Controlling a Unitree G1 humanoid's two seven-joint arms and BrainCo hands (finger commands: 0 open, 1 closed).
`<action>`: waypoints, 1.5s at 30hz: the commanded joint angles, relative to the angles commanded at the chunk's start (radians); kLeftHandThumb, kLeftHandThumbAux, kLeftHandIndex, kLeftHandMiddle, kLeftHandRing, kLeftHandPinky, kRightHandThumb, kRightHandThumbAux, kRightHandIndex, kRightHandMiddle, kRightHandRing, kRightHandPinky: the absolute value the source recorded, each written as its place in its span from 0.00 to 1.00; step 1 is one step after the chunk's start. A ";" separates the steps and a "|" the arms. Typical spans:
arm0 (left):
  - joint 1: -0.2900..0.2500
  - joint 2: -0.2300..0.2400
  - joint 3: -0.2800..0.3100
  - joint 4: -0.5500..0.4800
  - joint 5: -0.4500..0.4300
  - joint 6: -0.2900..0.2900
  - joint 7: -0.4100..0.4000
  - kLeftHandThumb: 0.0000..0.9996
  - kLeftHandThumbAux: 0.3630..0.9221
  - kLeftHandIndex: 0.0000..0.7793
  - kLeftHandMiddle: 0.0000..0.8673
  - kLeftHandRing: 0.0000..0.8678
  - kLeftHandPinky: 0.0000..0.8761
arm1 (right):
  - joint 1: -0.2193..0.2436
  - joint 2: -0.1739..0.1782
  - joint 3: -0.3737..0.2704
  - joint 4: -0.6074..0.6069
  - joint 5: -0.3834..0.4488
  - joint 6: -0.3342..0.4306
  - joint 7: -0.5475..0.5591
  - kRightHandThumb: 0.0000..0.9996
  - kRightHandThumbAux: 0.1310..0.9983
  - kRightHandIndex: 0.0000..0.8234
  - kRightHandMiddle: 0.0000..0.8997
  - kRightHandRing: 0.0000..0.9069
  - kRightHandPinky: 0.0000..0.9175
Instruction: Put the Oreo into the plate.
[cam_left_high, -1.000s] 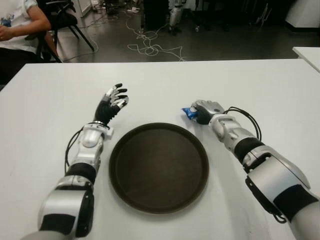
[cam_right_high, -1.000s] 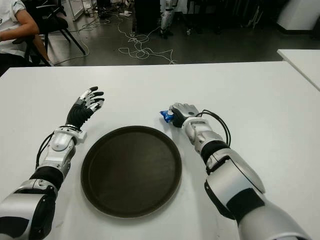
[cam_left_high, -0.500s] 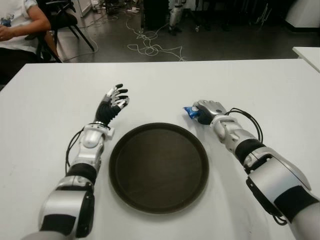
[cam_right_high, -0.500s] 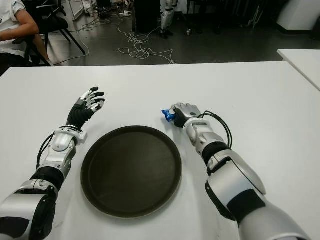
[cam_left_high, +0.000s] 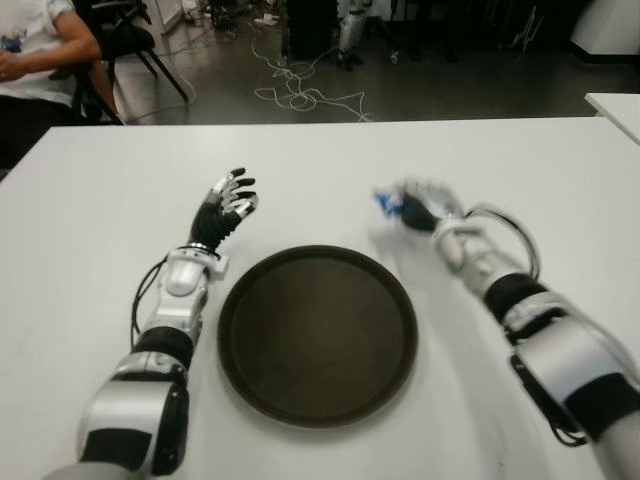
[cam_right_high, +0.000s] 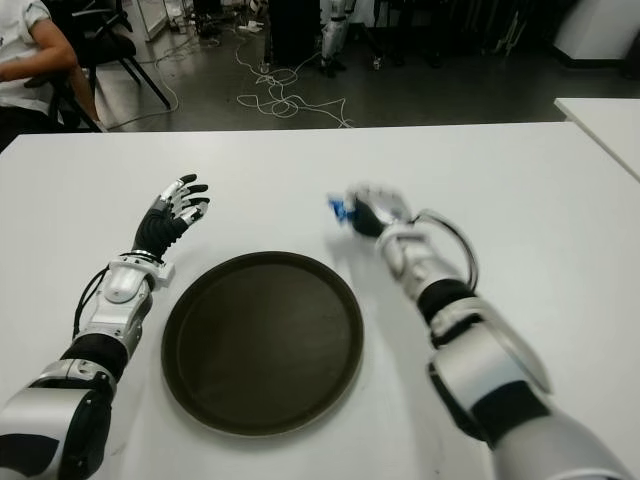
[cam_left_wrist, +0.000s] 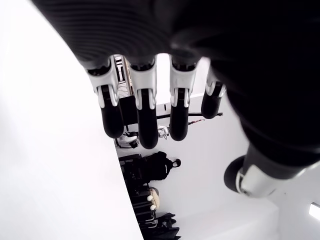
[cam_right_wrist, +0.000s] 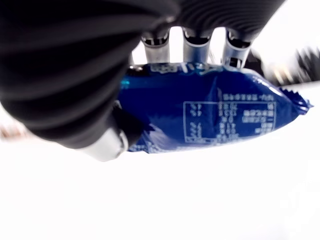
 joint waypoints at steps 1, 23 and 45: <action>0.000 0.000 0.001 0.001 -0.001 -0.001 0.000 0.10 0.47 0.14 0.23 0.24 0.27 | 0.016 -0.006 -0.013 -0.051 0.004 0.006 0.006 0.95 0.61 0.47 0.55 0.59 0.81; -0.001 0.001 0.008 0.001 -0.003 -0.003 -0.017 0.09 0.45 0.13 0.22 0.23 0.24 | 0.364 0.007 -0.017 -0.766 0.016 -0.030 0.200 0.85 0.63 0.49 0.59 0.90 0.88; 0.000 -0.005 0.006 0.001 0.005 -0.011 0.003 0.10 0.51 0.13 0.23 0.23 0.26 | 0.378 0.005 0.030 -0.791 0.361 -0.028 0.815 0.85 0.63 0.48 0.59 0.90 0.87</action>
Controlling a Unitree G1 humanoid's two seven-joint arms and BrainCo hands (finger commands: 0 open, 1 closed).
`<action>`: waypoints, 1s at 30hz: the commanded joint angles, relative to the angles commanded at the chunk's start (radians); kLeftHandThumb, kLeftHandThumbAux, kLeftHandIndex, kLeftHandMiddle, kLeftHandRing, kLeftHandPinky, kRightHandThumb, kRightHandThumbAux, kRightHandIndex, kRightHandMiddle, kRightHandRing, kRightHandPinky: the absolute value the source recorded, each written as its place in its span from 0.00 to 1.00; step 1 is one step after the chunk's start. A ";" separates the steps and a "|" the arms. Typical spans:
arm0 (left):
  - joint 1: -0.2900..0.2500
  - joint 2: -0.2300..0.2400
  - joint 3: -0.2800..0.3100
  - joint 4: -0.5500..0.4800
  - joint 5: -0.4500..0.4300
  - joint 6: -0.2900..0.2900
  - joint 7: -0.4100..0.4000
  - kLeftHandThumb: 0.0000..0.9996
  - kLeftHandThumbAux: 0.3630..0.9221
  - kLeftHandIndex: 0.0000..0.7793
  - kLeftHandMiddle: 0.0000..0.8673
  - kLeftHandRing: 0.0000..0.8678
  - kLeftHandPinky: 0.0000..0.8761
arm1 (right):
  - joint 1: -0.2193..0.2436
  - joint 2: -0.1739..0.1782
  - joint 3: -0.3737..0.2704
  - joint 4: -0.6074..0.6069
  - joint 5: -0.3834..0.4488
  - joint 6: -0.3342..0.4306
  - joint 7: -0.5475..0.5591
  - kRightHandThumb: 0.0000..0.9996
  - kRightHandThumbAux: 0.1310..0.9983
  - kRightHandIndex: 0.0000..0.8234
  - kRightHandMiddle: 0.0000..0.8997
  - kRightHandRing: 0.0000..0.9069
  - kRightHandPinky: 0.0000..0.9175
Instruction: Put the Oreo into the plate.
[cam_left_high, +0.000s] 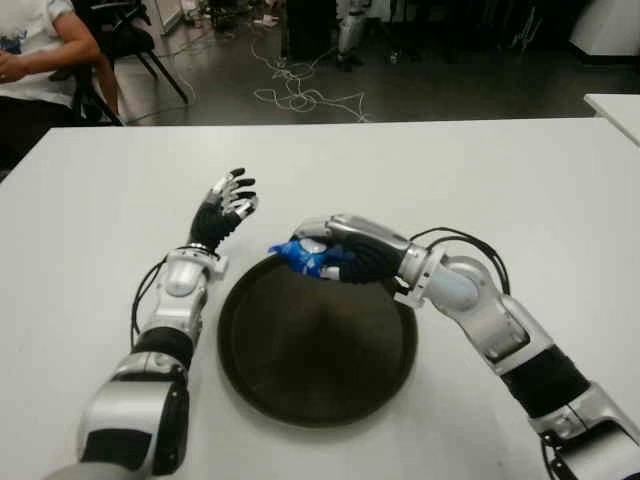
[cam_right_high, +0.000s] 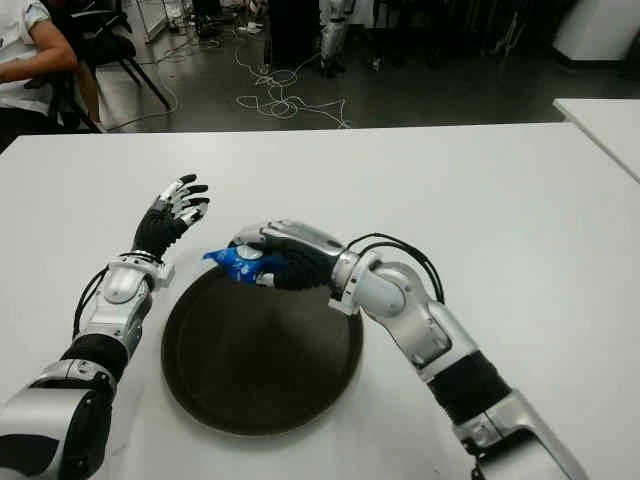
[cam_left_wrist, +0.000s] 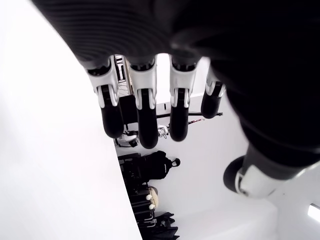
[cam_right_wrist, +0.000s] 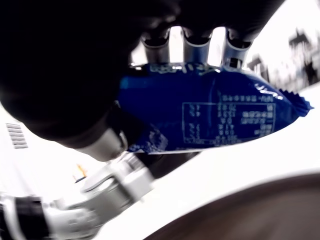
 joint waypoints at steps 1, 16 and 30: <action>0.000 0.000 0.000 -0.001 0.000 -0.001 0.001 0.10 0.51 0.13 0.23 0.23 0.25 | 0.001 0.002 -0.002 0.000 0.005 0.004 0.007 0.85 0.63 0.48 0.59 0.90 0.87; 0.003 -0.002 -0.004 -0.009 -0.001 0.011 0.017 0.08 0.52 0.12 0.23 0.23 0.25 | -0.017 -0.024 -0.005 -0.008 -0.059 0.015 0.033 0.74 0.66 0.49 0.43 0.45 0.32; -0.020 -0.001 0.017 0.024 -0.031 0.058 -0.031 0.11 0.49 0.12 0.23 0.23 0.26 | -0.033 -0.073 0.017 -0.023 -0.151 0.003 0.088 0.01 0.35 0.00 0.00 0.00 0.00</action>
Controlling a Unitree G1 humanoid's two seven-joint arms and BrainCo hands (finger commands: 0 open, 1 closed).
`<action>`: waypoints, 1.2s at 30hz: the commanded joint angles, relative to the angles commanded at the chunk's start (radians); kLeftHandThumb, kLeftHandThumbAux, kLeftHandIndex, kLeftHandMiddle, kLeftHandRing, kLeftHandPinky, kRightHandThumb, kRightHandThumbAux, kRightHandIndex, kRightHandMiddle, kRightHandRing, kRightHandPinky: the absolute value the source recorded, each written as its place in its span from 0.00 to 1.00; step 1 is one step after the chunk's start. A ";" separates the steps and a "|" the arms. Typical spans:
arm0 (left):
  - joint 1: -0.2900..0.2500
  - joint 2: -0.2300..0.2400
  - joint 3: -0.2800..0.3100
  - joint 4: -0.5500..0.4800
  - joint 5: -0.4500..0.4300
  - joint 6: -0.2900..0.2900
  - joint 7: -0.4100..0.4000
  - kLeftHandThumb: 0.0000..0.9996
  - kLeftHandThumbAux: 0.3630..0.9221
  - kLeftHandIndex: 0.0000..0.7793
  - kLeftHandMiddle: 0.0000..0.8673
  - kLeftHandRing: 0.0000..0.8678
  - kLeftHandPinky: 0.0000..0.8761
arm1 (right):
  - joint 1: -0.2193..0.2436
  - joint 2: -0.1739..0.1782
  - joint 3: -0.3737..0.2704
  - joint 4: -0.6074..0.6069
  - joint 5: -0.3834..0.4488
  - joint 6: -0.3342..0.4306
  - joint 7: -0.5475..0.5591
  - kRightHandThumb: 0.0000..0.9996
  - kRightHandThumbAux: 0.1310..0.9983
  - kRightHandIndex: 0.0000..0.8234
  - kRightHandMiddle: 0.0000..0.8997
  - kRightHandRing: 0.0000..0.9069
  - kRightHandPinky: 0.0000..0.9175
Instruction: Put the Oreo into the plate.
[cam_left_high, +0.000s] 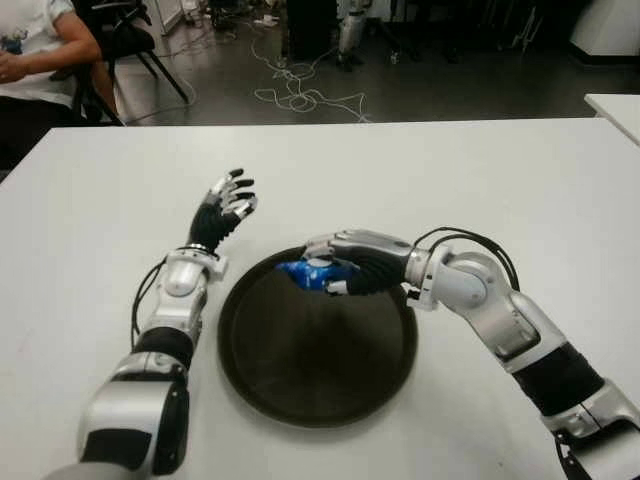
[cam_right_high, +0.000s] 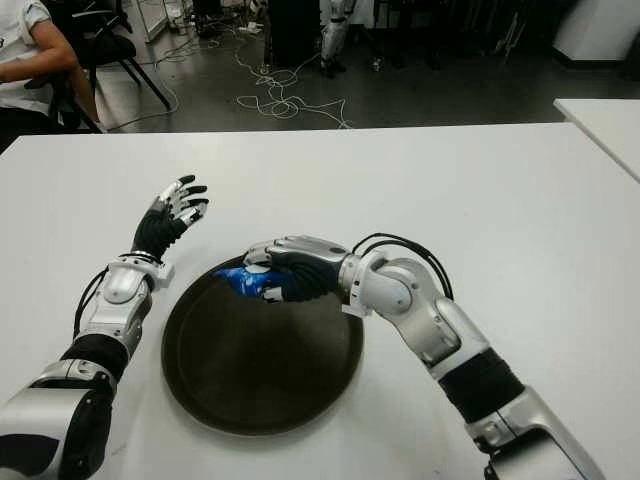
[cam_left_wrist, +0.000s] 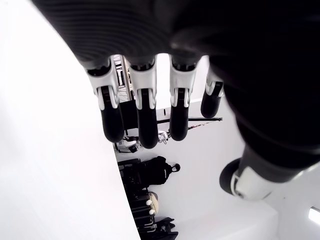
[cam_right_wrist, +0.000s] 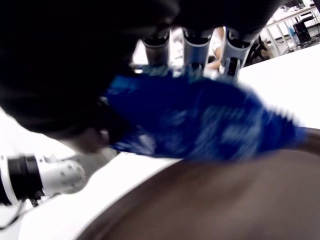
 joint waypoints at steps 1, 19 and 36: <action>-0.004 0.000 0.001 0.006 -0.001 0.005 0.000 0.11 0.48 0.13 0.23 0.23 0.26 | 0.001 0.000 -0.002 0.000 -0.001 -0.001 -0.001 0.00 0.34 0.00 0.00 0.00 0.00; 0.001 0.005 -0.008 0.009 0.008 -0.028 -0.006 0.09 0.34 0.16 0.25 0.24 0.25 | -0.003 0.000 -0.019 0.031 -0.012 -0.015 -0.029 0.00 0.23 0.00 0.00 0.00 0.00; 0.009 0.000 -0.009 -0.012 0.011 -0.031 0.011 0.10 0.40 0.16 0.26 0.25 0.27 | 0.027 -0.053 -0.066 0.015 0.007 -0.005 -0.017 0.00 0.25 0.00 0.00 0.00 0.00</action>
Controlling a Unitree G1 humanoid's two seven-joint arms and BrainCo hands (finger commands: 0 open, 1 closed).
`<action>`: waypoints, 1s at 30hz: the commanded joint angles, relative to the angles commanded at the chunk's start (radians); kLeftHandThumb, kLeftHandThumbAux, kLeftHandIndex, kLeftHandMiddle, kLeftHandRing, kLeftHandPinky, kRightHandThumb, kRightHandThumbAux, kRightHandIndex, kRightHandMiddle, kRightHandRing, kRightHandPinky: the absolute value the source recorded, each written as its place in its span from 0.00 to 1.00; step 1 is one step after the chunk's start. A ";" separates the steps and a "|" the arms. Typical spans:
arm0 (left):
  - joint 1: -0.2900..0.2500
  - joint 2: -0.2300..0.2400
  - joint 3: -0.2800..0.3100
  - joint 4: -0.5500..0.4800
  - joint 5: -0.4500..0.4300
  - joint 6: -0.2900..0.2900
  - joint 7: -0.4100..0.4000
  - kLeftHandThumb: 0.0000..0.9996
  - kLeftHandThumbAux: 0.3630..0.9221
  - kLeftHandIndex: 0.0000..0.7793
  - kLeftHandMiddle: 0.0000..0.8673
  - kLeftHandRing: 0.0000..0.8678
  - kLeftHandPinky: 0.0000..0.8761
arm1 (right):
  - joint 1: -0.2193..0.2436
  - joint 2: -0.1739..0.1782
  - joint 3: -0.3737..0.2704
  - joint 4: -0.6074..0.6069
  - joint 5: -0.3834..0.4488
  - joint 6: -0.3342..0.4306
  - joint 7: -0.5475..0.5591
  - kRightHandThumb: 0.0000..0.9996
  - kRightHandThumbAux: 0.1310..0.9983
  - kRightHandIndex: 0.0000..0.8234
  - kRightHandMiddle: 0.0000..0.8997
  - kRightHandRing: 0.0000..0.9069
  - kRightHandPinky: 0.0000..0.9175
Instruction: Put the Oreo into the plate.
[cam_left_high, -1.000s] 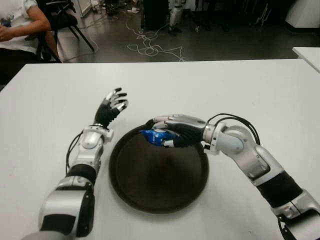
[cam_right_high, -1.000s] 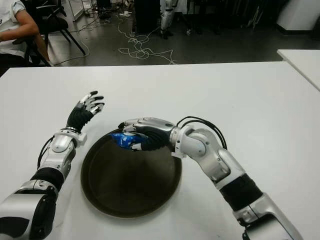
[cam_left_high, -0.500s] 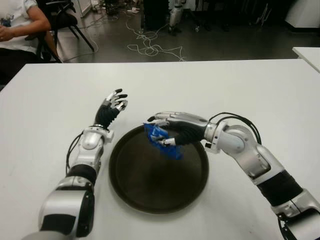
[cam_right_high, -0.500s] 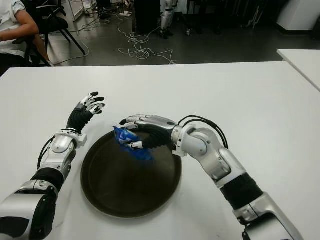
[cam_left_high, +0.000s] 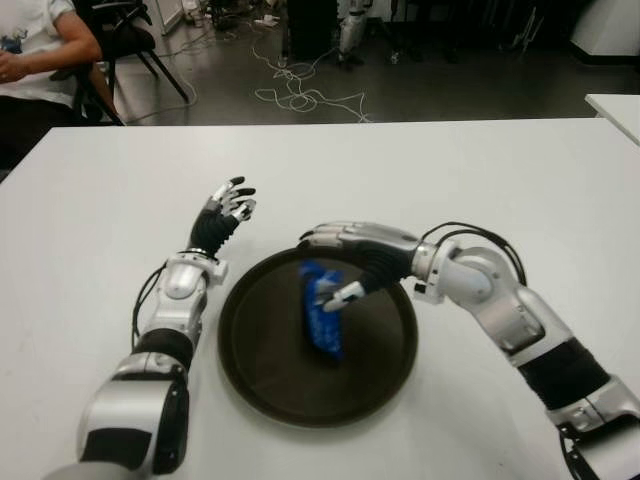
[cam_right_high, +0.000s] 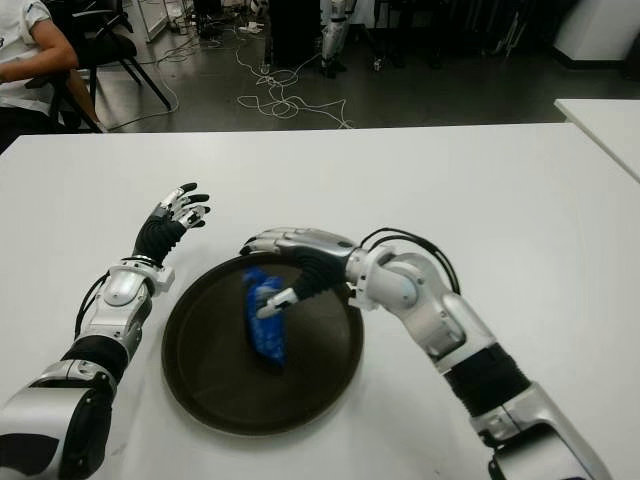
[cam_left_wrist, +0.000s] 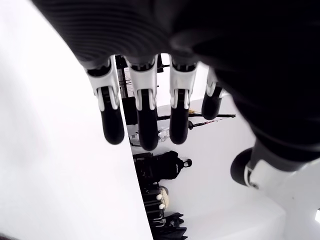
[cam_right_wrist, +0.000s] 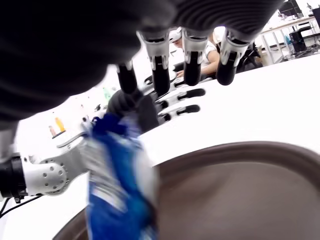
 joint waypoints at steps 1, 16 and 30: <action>0.001 0.000 0.000 -0.003 0.000 -0.001 0.001 0.10 0.40 0.16 0.26 0.25 0.27 | 0.009 -0.017 -0.016 0.002 0.014 -0.012 0.003 0.00 0.25 0.00 0.00 0.00 0.00; 0.012 -0.002 -0.009 -0.029 0.010 0.002 0.017 0.10 0.43 0.14 0.24 0.24 0.27 | 0.084 -0.125 -0.256 0.059 0.296 -0.027 0.054 0.00 0.27 0.00 0.00 0.00 0.00; 0.009 0.003 -0.007 -0.025 0.015 0.006 0.022 0.10 0.41 0.14 0.24 0.24 0.27 | 0.118 0.124 -0.484 0.494 0.550 -0.258 -0.155 0.05 0.46 0.01 0.07 0.05 0.04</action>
